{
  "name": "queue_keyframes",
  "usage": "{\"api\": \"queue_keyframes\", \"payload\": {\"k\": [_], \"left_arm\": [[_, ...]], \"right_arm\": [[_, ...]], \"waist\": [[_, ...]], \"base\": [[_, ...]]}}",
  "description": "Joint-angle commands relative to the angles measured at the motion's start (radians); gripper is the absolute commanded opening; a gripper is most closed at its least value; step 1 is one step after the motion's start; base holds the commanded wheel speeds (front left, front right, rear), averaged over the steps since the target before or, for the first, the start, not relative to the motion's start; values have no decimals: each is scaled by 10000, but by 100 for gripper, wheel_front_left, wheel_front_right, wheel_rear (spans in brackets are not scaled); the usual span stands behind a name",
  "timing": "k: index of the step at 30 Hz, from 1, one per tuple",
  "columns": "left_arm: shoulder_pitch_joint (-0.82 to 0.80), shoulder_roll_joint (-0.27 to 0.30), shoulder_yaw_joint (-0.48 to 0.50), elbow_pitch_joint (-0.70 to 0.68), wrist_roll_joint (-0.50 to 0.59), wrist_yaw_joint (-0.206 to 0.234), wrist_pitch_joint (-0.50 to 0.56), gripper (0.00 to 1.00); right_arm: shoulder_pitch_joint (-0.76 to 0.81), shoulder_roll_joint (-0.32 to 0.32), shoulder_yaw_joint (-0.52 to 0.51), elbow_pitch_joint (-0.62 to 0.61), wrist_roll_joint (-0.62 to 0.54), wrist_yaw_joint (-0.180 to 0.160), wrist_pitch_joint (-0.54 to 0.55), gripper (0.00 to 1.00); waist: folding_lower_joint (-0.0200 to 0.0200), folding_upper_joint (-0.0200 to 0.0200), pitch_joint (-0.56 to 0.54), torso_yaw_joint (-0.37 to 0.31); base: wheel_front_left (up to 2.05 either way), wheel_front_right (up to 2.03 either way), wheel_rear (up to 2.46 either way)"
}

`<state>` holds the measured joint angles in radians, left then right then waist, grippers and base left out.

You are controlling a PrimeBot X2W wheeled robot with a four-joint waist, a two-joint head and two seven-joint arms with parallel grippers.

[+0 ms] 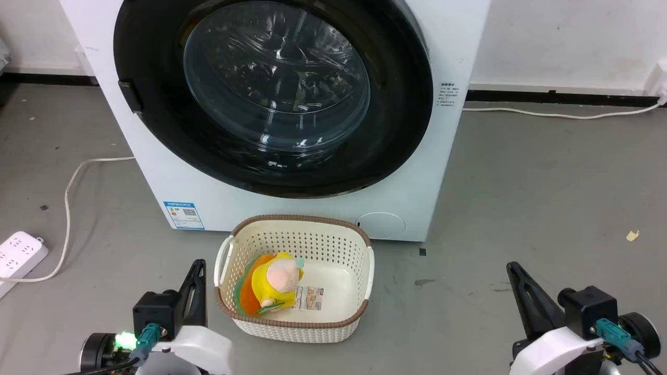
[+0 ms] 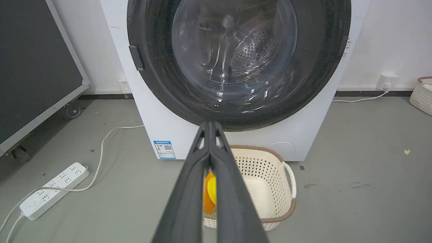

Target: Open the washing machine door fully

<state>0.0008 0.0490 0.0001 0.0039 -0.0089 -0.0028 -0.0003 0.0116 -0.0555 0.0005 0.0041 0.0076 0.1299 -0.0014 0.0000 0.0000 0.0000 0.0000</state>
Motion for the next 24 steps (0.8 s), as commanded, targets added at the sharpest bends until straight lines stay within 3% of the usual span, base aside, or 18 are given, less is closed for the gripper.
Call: {"api": "queue_keyframes", "payload": {"k": [1, 24], "left_arm": [[-8, 12, -1, -39, 89, 28, 3, 0], [-8, 12, -1, -39, 89, 28, 3, 0]], "right_arm": [[-116, 53, -5, -41, -76, 8, 14, 0], [-116, 53, -5, -41, -76, 8, 14, 0]], "waist": [[0, 0, 0, 0], [0, 0, 0, 0]], "base": [[0, 0, 0], [0, 0, 0]]}}
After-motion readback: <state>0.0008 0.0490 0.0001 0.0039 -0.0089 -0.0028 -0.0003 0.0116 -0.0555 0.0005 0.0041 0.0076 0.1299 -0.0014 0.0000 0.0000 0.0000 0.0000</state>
